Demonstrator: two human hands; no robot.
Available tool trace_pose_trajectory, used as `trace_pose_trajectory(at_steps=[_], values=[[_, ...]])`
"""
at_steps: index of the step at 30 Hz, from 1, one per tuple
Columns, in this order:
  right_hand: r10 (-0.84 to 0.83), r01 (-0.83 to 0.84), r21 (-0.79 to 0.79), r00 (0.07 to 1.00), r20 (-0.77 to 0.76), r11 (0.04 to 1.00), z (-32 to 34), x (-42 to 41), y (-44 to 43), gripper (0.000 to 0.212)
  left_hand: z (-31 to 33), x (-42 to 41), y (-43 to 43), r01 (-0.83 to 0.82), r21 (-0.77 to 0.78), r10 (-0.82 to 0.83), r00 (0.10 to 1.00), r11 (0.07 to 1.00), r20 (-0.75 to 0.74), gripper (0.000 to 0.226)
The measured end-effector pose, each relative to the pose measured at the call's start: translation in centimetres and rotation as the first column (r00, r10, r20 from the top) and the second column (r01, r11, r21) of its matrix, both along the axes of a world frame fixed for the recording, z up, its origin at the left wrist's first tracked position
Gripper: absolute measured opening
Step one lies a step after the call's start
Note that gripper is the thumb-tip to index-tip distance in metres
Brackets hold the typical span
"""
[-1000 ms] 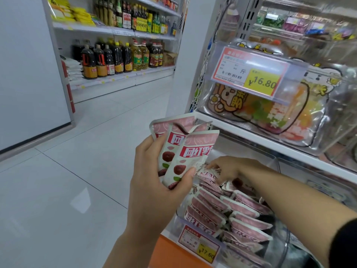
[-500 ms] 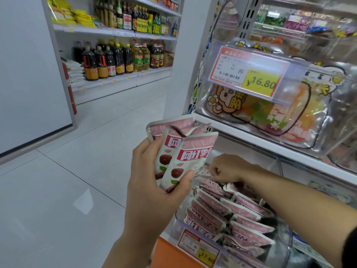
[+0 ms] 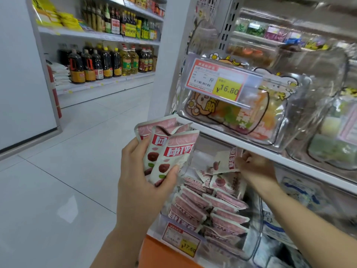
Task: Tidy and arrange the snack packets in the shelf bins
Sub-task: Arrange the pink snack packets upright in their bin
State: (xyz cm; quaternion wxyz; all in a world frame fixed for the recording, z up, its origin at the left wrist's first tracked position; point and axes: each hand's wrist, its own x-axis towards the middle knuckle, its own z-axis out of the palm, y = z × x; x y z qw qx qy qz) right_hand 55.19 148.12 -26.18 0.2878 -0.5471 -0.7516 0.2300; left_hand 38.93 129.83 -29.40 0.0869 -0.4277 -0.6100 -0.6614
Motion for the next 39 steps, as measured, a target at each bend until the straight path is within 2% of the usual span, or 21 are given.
trace_pose_trajectory(at_steps=[2, 5, 7, 9, 11, 13, 17, 19, 21, 23, 25, 28, 31, 34, 37, 39], values=[[-0.022, 0.022, 0.007, 0.999, -0.048, 1.0, 0.4, 1.9, -1.5, 0.029, 0.0, 0.4, -0.1, 0.008, -0.009, -0.008, 1.0, 1.0, 0.007, 0.067], [-0.105, 0.116, 0.056, 0.982, -0.159, 0.992, -0.2, 3.9, -2.7, 0.029, -0.2, 1.1, -0.4, 0.027, -0.03, -0.027, 1.0, 0.999, 0.009, 0.067], [-0.12, 0.132, 0.275, 0.991, -0.059, 0.952, -0.7, 4.4, -2.8, 0.031, -0.2, 1.6, -0.4, 0.047, -0.054, -0.047, 0.999, 0.997, 0.009, 0.068], [-0.108, 0.053, 0.453, 0.99, 0.096, 0.89, -1.0, 4.6, -2.7, 0.03, -0.2, 2.0, -0.4, 0.059, -0.078, -0.059, 0.998, 0.995, -0.003, 0.067], [-0.01, -0.108, 0.446, 0.967, 0.253, 0.889, -1.0, 4.8, -2.7, 0.026, -0.2, 2.3, -0.4, 0.059, -0.082, -0.06, 0.998, 0.995, -0.01, 0.067], [0.087, -0.279, 0.396, 0.895, 0.437, 0.875, -0.9, 4.7, -2.9, 0.021, -0.2, 2.4, -0.4, 0.052, -0.075, -0.053, 0.999, 0.996, -0.008, 0.067], [0.101, -0.467, 0.377, 0.725, 0.682, 0.8, 0.3, 3.8, -3.4, 0.025, -0.4, 2.0, -0.2, 0.05, -0.062, -0.053, 0.998, 0.997, -0.038, 0.069], [0.084, -0.483, 0.378, 0.696, 0.713, 0.79, 0.5, 3.8, -3.3, 0.025, -0.7, 1.8, -0.1, 0.05, -0.058, -0.054, 0.996, 0.997, -0.066, 0.071], [0.084, -0.477, 0.376, 0.7, 0.709, 0.794, 0.4, 4.0, -3.3, 0.016, -0.8, 1.7, -0.1, 0.041, -0.051, -0.047, 0.992, 0.998, -0.121, 0.069], [0.094, -0.496, 0.339, 0.661, 0.745, 0.799, 0.3, 3.9, -3.5, 0.011, -1.0, 1.6, -0.1, 0.035, -0.05, -0.043, 0.983, 0.998, -0.179, 0.068], [0.119, -0.528, 0.307, 0.626, 0.771, 0.792, 0.5, 3.6, -3.6, 0.015, -1.0, 1.6, -0.2, 0.06, -0.064, -0.071, 0.978, 0.996, -0.194, 0.065], [0.238, -0.536, 0.254, 0.684, 0.689, 0.805, 1.2, 3.1, -3.8, 0.024, -1.0, 1.7, -0.5, 0.112, -0.12, -0.133, 0.974, 0.986, -0.181, 0.063], [0.452, -0.508, 0.047, 0.801, 0.394, 0.86, 2.2, 3.4, -4.7, 0.044, -1.0, 1.9, -0.7, 0.186, -0.22, -0.216, 0.969, 0.958, -0.122, 0.064], [0.613, -0.597, -0.145, 0.782, 0.116, 0.789, 3.1, 4.6, -6.3, 0.076, -0.6, 2.2, -1.0, 0.331, -0.283, -0.35, 0.937, 0.9, -0.018, 0.066], [0.671, -0.65, -0.183, 0.736, 0.088, 0.738, 3.7, 4.8, -7.5, 0.096, -0.2, 2.7, -1.2, 0.546, -0.3, -0.506, 0.838, 0.783, 0.204, 0.083], [0.694, -0.668, -0.201, 0.712, 0.109, 0.717, 3.9, 4.4, -7.7, 0.097, 0.0, 3.3, -1.2, 0.61, -0.358, -0.556, 0.792, 0.707, 0.251, 0.094]])
